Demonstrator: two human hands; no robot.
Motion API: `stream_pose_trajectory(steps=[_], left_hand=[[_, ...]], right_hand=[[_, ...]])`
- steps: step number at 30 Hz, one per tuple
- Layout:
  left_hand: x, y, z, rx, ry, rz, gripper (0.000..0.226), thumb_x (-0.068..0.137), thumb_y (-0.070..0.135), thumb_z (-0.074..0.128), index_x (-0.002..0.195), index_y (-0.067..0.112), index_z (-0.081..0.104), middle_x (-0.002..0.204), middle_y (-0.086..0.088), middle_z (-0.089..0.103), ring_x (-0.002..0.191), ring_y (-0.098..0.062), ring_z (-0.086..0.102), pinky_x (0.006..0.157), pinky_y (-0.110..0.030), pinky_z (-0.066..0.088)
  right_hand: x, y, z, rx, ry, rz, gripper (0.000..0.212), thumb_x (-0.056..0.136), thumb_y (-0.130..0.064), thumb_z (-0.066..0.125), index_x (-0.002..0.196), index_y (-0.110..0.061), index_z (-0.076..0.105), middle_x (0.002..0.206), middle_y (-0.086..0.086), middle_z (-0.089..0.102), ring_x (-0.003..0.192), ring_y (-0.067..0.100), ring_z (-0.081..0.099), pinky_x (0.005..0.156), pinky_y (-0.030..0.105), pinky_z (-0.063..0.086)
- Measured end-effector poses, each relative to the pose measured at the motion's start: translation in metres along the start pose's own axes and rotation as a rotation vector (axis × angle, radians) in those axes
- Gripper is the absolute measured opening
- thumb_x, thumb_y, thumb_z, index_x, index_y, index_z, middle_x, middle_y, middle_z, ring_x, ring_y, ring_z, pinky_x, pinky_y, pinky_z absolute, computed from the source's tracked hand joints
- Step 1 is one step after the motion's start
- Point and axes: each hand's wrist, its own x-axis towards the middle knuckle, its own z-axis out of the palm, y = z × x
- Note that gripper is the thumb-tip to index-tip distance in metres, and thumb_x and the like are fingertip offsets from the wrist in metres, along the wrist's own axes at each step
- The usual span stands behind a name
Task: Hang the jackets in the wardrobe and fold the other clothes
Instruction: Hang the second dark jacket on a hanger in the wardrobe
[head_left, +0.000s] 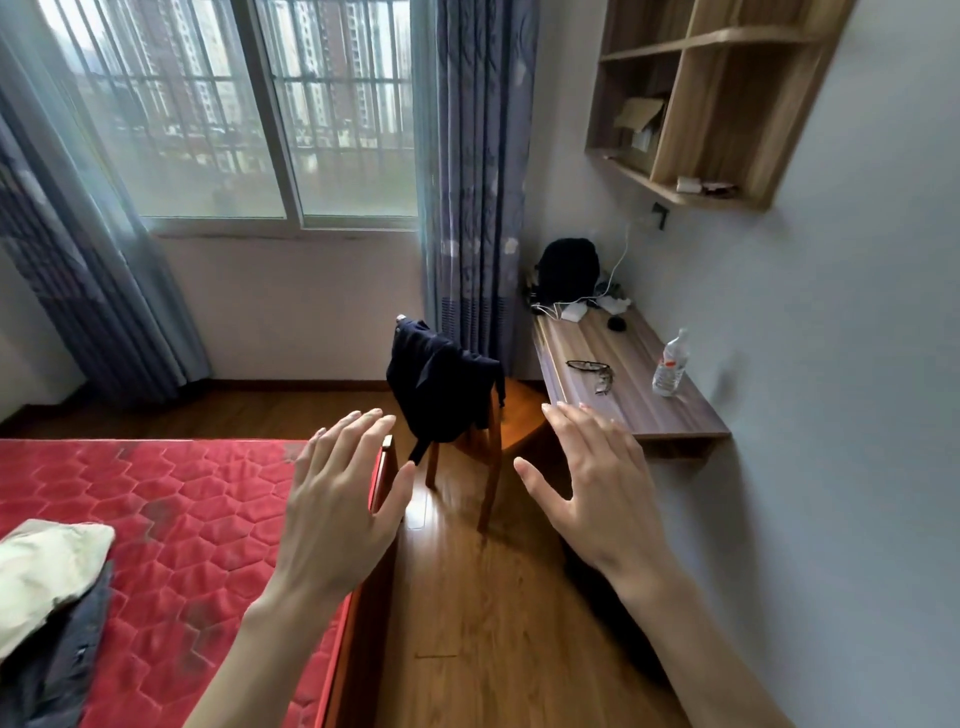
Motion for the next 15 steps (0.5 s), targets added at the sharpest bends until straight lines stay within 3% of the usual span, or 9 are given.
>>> stream_pose_trajectory(steps=[15], left_hand=[[0.164, -0.109, 0.144, 0.032, -0.069, -0.030, 0.053, 0.100, 0.049, 0.050, 0.143, 0.018, 0.058, 0.146, 0.001, 0.059, 0.142, -0.019, 0.047, 0.119, -0.045, 0.036]], right_hand=[[0.187, 0.050, 0.144, 0.059, -0.021, 0.040, 0.070, 0.101, -0.069, 0.038, 0.155, -0.024, 0.044, 0.155, -0.002, 0.050, 0.148, 0.018, 0.041, 0.124, 0.043, 0.032]])
